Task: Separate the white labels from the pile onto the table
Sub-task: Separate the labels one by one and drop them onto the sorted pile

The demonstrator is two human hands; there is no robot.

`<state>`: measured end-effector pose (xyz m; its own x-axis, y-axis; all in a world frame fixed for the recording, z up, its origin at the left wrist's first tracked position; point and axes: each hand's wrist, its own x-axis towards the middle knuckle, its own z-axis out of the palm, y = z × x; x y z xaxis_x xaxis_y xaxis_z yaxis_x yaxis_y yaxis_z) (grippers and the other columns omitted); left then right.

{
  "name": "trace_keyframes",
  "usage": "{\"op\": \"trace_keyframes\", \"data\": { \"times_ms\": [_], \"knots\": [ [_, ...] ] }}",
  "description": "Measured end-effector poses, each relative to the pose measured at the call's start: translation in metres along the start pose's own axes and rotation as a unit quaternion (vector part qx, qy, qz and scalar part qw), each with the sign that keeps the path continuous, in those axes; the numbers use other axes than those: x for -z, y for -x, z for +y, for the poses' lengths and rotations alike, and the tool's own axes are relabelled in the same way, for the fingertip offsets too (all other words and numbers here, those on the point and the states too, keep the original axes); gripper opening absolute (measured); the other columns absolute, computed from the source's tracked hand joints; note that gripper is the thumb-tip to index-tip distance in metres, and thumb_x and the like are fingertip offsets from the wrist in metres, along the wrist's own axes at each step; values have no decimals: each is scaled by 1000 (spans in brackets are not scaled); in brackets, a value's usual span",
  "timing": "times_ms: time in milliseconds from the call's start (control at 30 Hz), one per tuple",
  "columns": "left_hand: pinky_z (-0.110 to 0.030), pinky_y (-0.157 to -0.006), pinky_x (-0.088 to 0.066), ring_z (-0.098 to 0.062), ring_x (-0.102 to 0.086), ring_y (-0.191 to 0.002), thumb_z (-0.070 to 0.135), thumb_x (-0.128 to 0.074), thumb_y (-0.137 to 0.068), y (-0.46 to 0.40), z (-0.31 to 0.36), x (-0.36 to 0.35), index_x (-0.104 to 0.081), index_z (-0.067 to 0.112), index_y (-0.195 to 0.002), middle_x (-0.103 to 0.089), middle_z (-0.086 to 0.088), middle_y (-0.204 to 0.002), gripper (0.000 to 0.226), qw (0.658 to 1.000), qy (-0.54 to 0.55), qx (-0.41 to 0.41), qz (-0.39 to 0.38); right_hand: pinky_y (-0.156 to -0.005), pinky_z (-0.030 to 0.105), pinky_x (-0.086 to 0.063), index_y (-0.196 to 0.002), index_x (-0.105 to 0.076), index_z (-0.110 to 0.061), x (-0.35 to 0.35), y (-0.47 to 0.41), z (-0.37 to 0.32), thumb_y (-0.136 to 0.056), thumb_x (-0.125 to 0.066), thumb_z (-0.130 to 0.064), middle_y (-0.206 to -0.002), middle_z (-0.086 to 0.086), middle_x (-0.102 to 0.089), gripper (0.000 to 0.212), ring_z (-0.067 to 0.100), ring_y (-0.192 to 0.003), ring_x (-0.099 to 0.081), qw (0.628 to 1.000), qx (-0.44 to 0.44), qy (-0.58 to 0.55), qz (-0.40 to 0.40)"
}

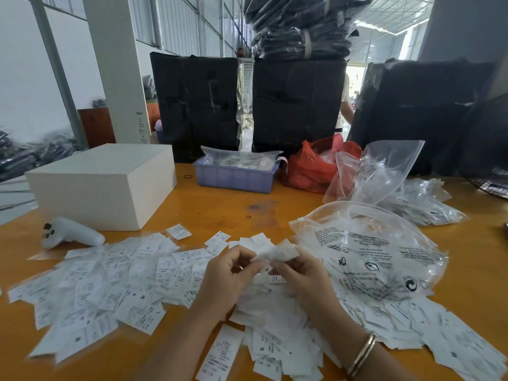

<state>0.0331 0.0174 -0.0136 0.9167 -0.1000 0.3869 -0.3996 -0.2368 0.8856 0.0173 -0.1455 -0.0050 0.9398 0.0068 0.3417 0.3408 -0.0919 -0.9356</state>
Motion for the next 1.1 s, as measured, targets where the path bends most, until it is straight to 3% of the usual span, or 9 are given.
{"op": "trace_keyframes", "data": {
  "times_ms": [100,233,467,700,967,1100],
  "knots": [
    [-14,-64,-50,-5,-65,-73,24,-74,-80,-1,1,0,-69,33,-77,-71,6,-78,11,999,33,21,6,-59,13,-49,-81,-71,-15,4,-1,-1,-84,-67,-8,-71,2,-72,9,8,-68,-67,995,-33,-69,56],
    [-12,-64,-50,-4,-65,-73,21,-75,-80,-2,0,0,-67,36,-78,-71,10,-78,17,1000,14,18,16,-61,12,-48,-89,-69,-9,7,0,-3,-87,-63,-10,-77,5,-73,7,7,-68,-65,987,-35,-120,97],
    [-12,-65,-49,-3,-62,-73,21,-76,-78,0,1,-1,-64,37,-79,-68,14,-78,20,1000,-11,-11,23,-62,10,-49,-85,-70,-13,2,2,-9,-83,-66,-8,-75,-4,-73,7,3,-71,-67,984,-21,-146,96],
    [-16,-66,-51,-5,-64,-74,22,-77,-78,1,2,0,-63,34,-76,-68,14,-80,17,999,-2,-20,25,-62,12,-50,-82,-72,-20,0,5,-9,-80,-69,-18,-79,-1,-73,5,7,-73,-68,987,-23,-137,77],
    [-18,-71,-52,-7,-64,-78,22,-76,-78,1,4,0,-64,39,-83,-68,13,-82,22,999,7,-32,29,-61,11,-49,-84,-72,-11,1,3,-9,-81,-68,-12,-76,0,-73,5,6,-72,-68,981,-33,-166,94],
    [-19,-72,-53,-4,-65,-84,20,-76,-79,1,4,0,-63,36,-83,-68,14,-86,21,999,10,-28,31,-62,12,-50,-79,-73,-15,1,4,-10,-82,-68,-10,-78,2,-73,8,9,-73,-69,982,-26,-167,81]
  ]
}}
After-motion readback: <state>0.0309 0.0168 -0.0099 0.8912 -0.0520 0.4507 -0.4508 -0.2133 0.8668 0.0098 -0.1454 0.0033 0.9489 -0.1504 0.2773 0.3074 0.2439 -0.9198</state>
